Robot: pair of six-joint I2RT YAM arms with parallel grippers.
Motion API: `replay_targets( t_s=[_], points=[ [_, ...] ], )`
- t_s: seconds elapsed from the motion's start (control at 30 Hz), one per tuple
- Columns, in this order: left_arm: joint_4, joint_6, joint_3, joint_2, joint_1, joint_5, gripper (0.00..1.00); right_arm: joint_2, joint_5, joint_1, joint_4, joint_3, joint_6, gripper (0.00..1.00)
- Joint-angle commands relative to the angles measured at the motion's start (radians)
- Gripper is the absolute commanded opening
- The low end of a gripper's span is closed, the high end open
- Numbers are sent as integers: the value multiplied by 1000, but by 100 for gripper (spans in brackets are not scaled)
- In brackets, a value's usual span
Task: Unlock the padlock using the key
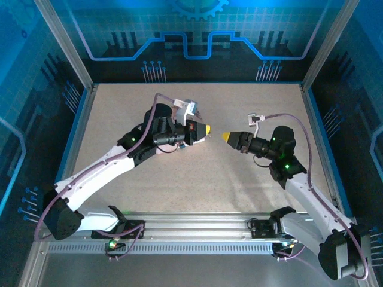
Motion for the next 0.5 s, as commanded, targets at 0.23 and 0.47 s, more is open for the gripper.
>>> replay_targets(
  t_s=[0.23, 0.47],
  points=[
    [-59, 67, 56, -34, 6, 121, 0, 30, -178, 75, 128, 111, -74, 39],
    [-42, 53, 54, -36, 6, 133, 0, 50, -156, 109, 121, 120, -74, 38]
  ],
)
